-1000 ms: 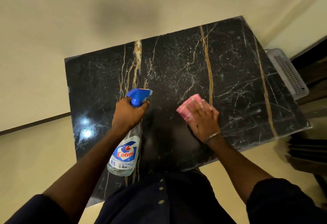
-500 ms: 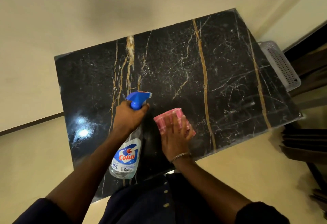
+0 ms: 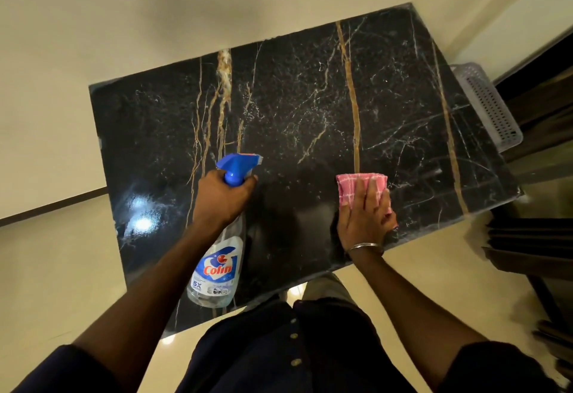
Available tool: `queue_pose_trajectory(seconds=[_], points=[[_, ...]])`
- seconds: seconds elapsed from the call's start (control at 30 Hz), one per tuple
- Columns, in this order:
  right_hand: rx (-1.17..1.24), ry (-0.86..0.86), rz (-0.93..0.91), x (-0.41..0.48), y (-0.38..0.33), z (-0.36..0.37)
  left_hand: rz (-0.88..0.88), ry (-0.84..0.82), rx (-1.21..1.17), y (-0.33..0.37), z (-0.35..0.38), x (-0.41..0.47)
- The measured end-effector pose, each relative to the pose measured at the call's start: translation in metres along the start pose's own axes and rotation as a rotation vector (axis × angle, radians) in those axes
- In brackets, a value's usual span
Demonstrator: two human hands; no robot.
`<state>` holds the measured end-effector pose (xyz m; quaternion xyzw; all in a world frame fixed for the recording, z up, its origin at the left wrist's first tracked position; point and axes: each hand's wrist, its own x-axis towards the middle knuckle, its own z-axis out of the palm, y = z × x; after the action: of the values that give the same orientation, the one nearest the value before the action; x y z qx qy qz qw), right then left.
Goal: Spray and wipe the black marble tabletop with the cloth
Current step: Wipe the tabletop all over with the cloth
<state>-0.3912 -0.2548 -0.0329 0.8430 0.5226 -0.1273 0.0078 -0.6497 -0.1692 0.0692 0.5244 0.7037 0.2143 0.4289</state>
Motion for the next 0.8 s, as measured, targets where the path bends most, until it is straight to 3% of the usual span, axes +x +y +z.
queue_pose_trajectory(seconds=[0.13, 0.3, 0.4, 0.5, 0.63, 0.8], points=[[0.022, -0.045, -0.161, -0.052, -0.045, 0.018, -0.042, 0.015, -0.015, -0.002, 0.002, -0.005], [-0.007, -0.145, -0.715, -0.120, -0.094, 0.049, -0.084, 0.088, -0.015, 0.005, 0.006, -0.016], [0.029, -0.072, -0.927, -0.115, -0.088, 0.048, -0.102, 0.106, -0.008, 0.008, 0.008, -0.024], [0.004, -0.113, -1.082, -0.093, -0.058, 0.042, -0.097, 0.130, -0.001, 0.010, 0.013, -0.031], [-0.046, -0.056, -1.111, -0.057, 0.019, 0.026, -0.098, 0.133, -0.025, 0.014, 0.024, -0.039], [-0.128, -0.013, -0.752, -0.012, 0.108, 0.008, -0.095, 0.134, -0.064, 0.022, 0.034, -0.051]])
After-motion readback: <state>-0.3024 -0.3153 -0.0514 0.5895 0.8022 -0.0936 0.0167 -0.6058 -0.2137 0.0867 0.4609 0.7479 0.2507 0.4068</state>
